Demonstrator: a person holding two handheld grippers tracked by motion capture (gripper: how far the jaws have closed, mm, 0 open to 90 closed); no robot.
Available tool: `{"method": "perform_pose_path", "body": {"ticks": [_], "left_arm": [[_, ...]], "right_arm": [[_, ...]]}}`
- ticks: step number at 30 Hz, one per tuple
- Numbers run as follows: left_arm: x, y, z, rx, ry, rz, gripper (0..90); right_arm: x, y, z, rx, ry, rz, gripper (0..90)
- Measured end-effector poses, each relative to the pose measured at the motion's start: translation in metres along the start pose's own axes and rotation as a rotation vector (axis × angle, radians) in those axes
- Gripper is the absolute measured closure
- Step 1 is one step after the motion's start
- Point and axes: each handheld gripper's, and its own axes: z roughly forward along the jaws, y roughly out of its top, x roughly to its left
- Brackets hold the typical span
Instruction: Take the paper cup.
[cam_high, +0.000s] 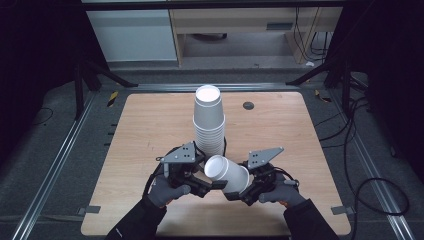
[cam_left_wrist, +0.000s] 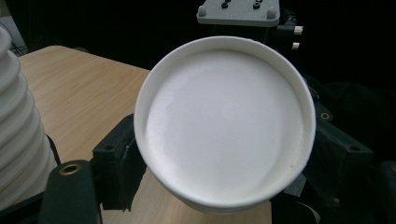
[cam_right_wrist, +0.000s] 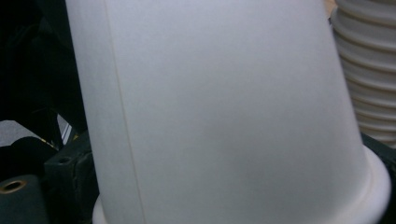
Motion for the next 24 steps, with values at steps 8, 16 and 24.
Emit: {"method": "perform_pose_path", "body": {"ticks": [8, 16, 24], "left_arm": [[0.0014, -0.002, 0.0014, 0.014, -0.004, -0.004, 22.1], [0.0027, -0.0029, 0.0021, 0.026, -0.004, -0.009, 22.1], [0.0038, -0.0032, 0.0025, 0.026, 0.001, -0.019, 21.5]], "right_arm": [[-0.0019, -0.0026, 0.0005, 0.019, 0.004, 0.003, 8.6], [-0.0032, -0.004, 0.0016, 0.025, 0.007, 0.011, 9.6], [-0.004, -0.0038, 0.0016, 0.032, 0.0, 0.021, 9.6]]}}
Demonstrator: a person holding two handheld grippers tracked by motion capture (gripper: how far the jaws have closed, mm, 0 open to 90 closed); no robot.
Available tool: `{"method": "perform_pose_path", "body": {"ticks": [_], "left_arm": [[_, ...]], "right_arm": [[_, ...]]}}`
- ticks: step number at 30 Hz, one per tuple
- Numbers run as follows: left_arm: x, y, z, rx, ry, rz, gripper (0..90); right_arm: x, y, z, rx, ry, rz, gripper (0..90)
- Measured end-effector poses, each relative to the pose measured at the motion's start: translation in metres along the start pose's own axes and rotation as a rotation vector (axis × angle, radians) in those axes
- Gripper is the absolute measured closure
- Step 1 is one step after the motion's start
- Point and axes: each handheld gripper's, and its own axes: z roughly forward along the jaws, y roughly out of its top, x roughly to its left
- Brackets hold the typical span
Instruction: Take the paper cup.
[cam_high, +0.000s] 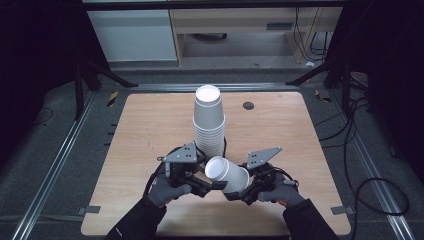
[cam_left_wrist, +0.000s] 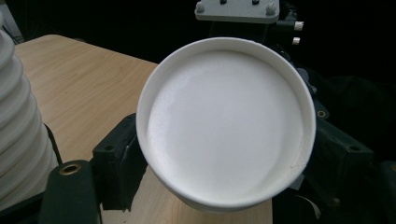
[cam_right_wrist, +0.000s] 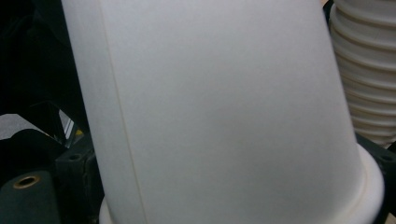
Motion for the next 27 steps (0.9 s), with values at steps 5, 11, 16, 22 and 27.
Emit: {"method": "perform_pose_path", "body": {"ticks": [5, 11, 16, 22, 27], "left_arm": [[-0.001, 0.0, 0.0, 0.012, 0.01, 0.004, 20.5], [-0.001, 0.001, -0.003, 0.017, 0.016, 0.002, 18.5], [0.001, 0.001, -0.007, 0.023, 0.016, -0.01, 17.9], [0.003, 0.003, -0.014, 0.046, 0.022, -0.015, 16.9], [0.003, 0.003, -0.016, 0.065, 0.026, -0.012, 16.4]], "right_arm": [[0.0, 0.0, 0.001, 0.015, 0.002, -0.003, 9.7], [-0.001, -0.001, 0.002, 0.026, -0.004, -0.007, 9.7], [-0.003, -0.002, 0.0, 0.03, -0.013, -0.005, 9.7], [-0.005, -0.004, -0.003, 0.045, -0.036, -0.007, 9.7], [-0.006, -0.004, -0.007, 0.055, -0.054, -0.013, 9.7]]}}
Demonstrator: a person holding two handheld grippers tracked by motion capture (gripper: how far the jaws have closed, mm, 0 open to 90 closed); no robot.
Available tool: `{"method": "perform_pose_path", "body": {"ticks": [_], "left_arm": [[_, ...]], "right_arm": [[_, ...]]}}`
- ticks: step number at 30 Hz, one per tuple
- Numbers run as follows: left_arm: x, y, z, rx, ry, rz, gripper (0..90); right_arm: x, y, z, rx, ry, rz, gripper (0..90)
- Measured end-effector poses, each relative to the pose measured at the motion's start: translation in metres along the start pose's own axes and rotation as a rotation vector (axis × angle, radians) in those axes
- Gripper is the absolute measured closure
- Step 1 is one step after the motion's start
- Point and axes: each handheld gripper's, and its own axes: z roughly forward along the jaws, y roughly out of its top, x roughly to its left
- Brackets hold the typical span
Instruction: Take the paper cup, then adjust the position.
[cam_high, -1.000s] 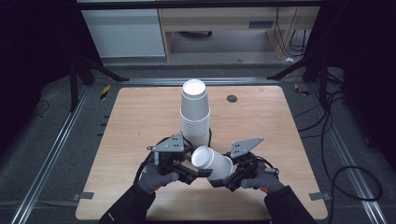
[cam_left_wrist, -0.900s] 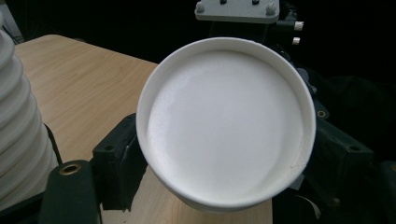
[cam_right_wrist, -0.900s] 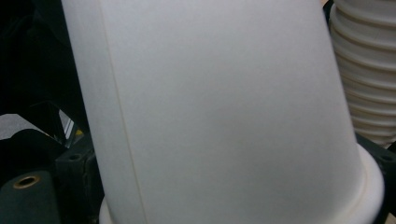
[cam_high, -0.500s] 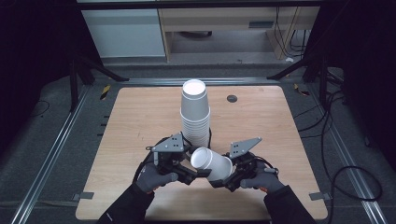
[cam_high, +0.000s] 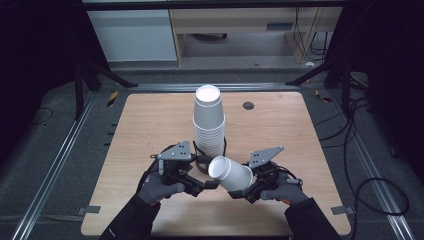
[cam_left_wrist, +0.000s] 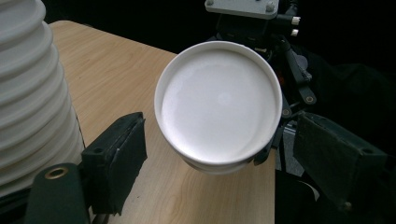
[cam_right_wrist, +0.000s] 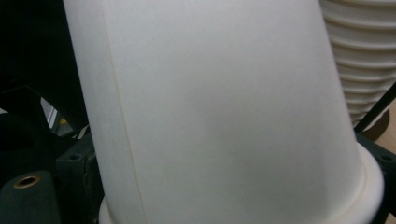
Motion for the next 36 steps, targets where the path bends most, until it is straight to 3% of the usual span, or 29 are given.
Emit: {"method": "perform_pose_path", "body": {"ticks": [16, 31, 36], "left_arm": [[0.004, -0.003, 0.002, 0.069, 0.023, -0.003, 13.6], [0.002, -0.005, 0.008, 0.131, 0.04, 0.01, 12.9], [0.002, -0.006, 0.015, 0.152, 0.021, 0.007, 13.0]], "right_arm": [[-0.003, 0.008, -0.008, 0.081, -0.062, -0.051, 9.7], [0.0, 0.026, -0.005, 0.239, -0.098, -0.135, 9.7], [0.004, 0.03, 0.005, 0.292, -0.088, -0.168, 9.7]]}}
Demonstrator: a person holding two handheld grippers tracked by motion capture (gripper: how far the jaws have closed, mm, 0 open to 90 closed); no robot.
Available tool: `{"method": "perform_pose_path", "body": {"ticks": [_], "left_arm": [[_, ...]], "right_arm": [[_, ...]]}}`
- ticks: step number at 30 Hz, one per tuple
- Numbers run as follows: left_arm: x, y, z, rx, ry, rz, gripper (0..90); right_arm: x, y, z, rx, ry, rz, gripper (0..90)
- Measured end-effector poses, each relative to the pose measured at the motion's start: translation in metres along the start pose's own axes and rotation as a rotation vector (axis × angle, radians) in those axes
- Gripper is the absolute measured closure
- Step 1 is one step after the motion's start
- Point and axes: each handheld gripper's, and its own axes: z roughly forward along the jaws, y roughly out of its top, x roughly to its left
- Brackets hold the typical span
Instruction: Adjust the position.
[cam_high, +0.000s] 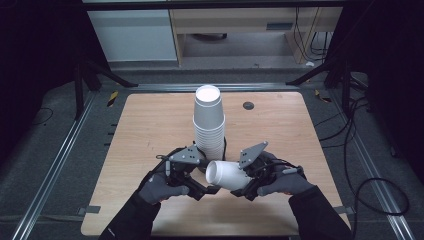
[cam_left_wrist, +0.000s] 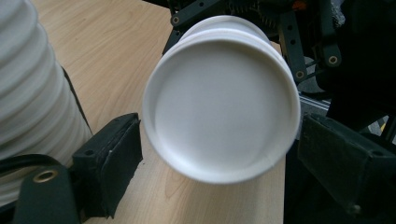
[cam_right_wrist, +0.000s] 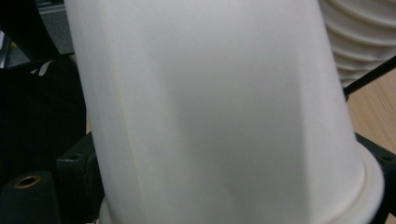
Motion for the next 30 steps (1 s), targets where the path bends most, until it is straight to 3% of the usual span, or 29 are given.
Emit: {"method": "perform_pose_path", "body": {"ticks": [15, 30], "left_arm": [[0.002, -0.003, 0.009, 0.031, -0.008, -0.004, 15.3], [0.002, -0.003, 0.011, 0.045, 0.005, 0.001, 20.5]], "right_arm": [[0.005, 0.008, 0.02, 0.045, 0.028, -0.037, 9.7], [0.006, 0.011, 0.024, 0.048, 0.03, -0.037, 9.3]]}}
